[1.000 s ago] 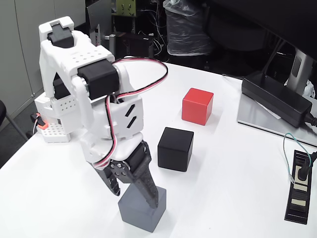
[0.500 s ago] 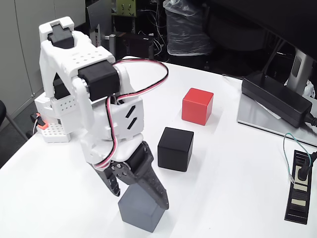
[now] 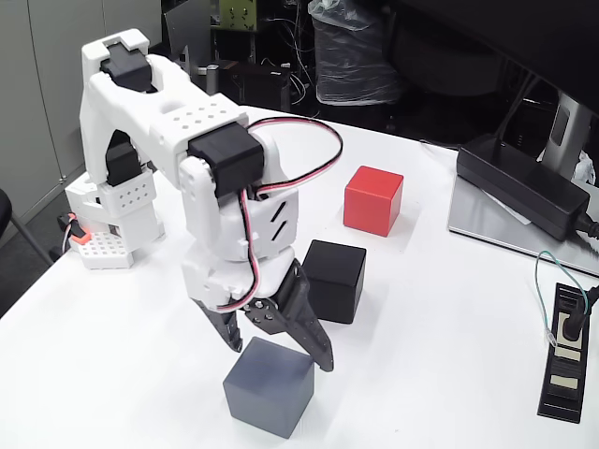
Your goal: Stack the three blocks in an ordered color.
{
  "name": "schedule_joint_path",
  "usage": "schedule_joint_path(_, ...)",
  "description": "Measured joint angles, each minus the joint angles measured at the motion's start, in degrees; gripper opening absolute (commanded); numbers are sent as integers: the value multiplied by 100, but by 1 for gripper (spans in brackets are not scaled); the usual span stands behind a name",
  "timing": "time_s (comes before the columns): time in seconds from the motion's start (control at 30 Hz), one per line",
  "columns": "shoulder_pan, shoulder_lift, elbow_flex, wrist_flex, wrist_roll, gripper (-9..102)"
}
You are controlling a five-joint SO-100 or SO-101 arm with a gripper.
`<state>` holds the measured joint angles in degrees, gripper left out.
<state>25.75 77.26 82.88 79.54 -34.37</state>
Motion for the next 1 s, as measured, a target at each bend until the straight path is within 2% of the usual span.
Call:
schedule_joint_path(0.33,44,0,44,-9,0,37)
schedule_joint_path(0.5,378,0,44,-9,0,37)
schedule_joint_path(1.0,510,-562,18,0,0,25)
